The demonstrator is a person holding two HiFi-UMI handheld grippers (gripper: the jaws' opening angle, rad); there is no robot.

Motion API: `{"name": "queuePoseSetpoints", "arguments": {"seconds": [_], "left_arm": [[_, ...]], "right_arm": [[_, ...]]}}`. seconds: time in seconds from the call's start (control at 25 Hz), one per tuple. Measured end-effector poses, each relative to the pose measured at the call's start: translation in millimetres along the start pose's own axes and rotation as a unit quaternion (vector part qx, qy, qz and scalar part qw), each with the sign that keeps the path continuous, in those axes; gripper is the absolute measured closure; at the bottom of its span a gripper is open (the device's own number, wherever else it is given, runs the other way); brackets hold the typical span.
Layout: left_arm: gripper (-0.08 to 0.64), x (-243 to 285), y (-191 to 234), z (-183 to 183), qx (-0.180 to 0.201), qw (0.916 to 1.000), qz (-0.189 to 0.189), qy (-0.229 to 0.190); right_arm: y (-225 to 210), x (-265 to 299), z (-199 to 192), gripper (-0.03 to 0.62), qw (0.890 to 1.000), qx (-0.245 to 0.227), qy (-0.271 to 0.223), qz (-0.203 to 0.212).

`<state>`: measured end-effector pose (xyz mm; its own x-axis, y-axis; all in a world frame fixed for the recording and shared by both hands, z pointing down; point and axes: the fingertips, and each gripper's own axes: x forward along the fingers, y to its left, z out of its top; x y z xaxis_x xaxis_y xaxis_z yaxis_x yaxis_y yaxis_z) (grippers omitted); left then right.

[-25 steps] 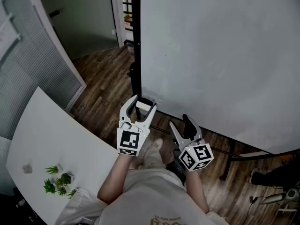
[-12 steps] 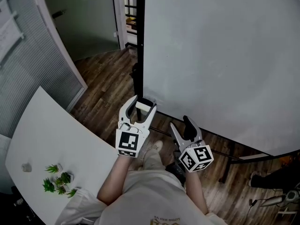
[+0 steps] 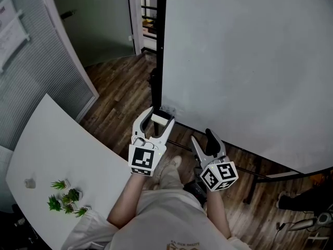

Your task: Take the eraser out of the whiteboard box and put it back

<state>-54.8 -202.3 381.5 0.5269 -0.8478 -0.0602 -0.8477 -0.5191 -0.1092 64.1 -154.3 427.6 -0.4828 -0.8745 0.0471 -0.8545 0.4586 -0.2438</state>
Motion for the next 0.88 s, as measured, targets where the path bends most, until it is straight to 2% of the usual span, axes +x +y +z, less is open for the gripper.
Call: {"name": "queuePoseSetpoints", "arguments": {"seconds": [0.88], "left_arm": [[0.291,-3.6,1.4,-4.2,0.002,1.0000,0.001,0.007]], "right_arm": [[4.0,1.3,-4.3,0.316,1.000,0.003,0.003,0.004]]}}
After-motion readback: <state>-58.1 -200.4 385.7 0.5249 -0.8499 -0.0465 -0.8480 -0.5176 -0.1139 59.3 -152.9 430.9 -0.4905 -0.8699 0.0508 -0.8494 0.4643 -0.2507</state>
